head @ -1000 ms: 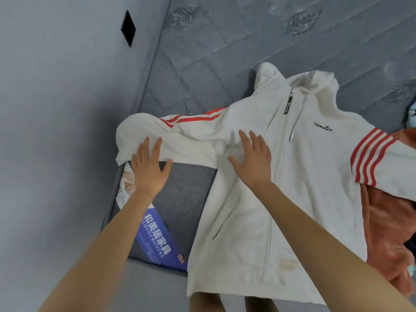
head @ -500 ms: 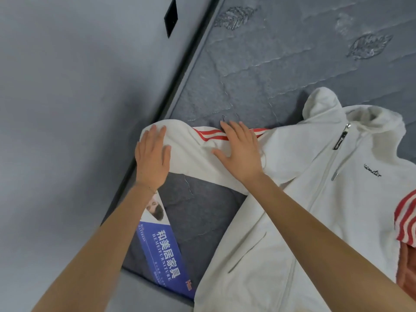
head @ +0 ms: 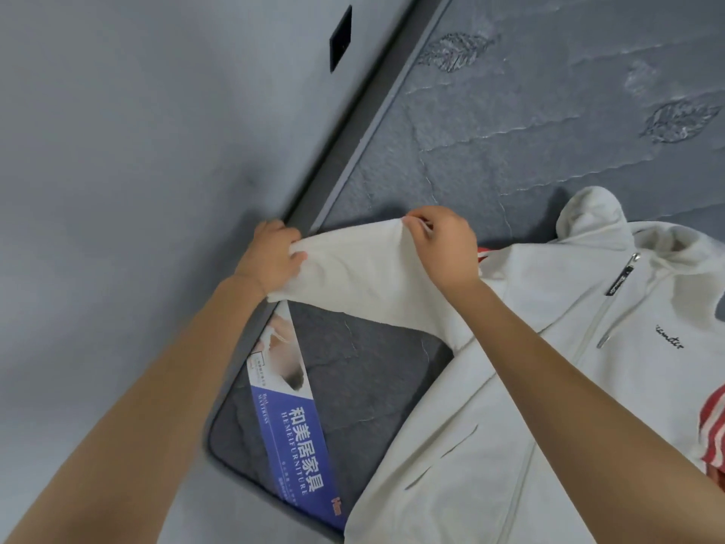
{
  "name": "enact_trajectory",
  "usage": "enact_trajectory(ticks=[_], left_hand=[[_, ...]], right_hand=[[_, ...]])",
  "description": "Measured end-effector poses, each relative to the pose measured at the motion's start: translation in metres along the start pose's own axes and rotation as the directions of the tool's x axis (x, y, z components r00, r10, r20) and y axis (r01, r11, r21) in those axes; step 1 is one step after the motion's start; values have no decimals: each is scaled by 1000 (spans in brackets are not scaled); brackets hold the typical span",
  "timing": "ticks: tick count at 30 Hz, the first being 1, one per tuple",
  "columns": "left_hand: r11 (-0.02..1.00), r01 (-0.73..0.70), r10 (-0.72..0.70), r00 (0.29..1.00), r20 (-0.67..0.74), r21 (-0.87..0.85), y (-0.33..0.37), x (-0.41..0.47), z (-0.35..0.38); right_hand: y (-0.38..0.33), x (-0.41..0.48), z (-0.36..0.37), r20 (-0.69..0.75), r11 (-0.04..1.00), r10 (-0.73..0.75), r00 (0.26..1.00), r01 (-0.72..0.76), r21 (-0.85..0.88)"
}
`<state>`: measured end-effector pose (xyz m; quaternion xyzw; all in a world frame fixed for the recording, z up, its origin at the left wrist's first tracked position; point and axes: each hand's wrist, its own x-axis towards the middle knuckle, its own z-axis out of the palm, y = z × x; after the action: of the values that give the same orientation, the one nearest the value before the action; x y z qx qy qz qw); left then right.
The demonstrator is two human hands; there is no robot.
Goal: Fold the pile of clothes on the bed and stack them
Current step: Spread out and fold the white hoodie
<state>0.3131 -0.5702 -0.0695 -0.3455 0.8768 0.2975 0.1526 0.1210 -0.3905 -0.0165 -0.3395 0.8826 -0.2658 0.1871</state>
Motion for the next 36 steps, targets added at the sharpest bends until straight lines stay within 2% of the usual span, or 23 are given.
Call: enact_trajectory(ticks=[3,6,9,11,15,17,20,22,25,27,30,32,34,36], left_hand=[[998,18,-18,1000,-1,58,-15,-16,-10],[993,-17,22,999,-43,119,-17,-31,-21],[1000,-16,15,993,-117,-9,-14,-44,-33],[992,7,-24,991,-128,-127,-15,-54,-38],[976,31,-58,991,-120,-216,-9,-70,-46],[955,-50,28,996,-80,-292,3,-79,-53],[926,-119,128,992,3,-359,23,-91,-60],[903,-112,138,990,34,-416,32,-98,-64],[840,-52,139,983,122,-540,35,-108,-71],[811,-37,175,968,181,-585,37,-116,-72],[810,-72,258,935,243,-582,45,-126,-68],[821,-41,247,925,289,-569,45,-130,-63],[886,-9,176,931,320,-463,37,-132,-59],[960,15,90,929,359,-279,24,-134,-59]], right_hand=[[-11,7,0,-40,997,-74,996,73,-26],[-13,4,9,-43,986,-81,996,74,-151],[-13,-7,18,-32,974,-94,995,85,-208],[-16,-19,24,25,972,-130,991,132,-196],[-30,-42,30,180,973,-211,961,224,-56],[-43,-53,28,306,963,-262,915,271,15],[-62,-60,26,413,953,-302,859,282,112],[-67,-60,25,410,955,-294,863,250,160],[-62,-59,22,333,966,-254,908,221,134],[-62,-64,19,347,968,-243,906,203,150],[-62,-71,15,396,965,-262,880,232,123],[-60,-75,14,383,961,-271,883,270,56],[-55,-78,9,350,967,-248,904,250,39],[-48,-80,2,331,982,-188,925,189,31]])
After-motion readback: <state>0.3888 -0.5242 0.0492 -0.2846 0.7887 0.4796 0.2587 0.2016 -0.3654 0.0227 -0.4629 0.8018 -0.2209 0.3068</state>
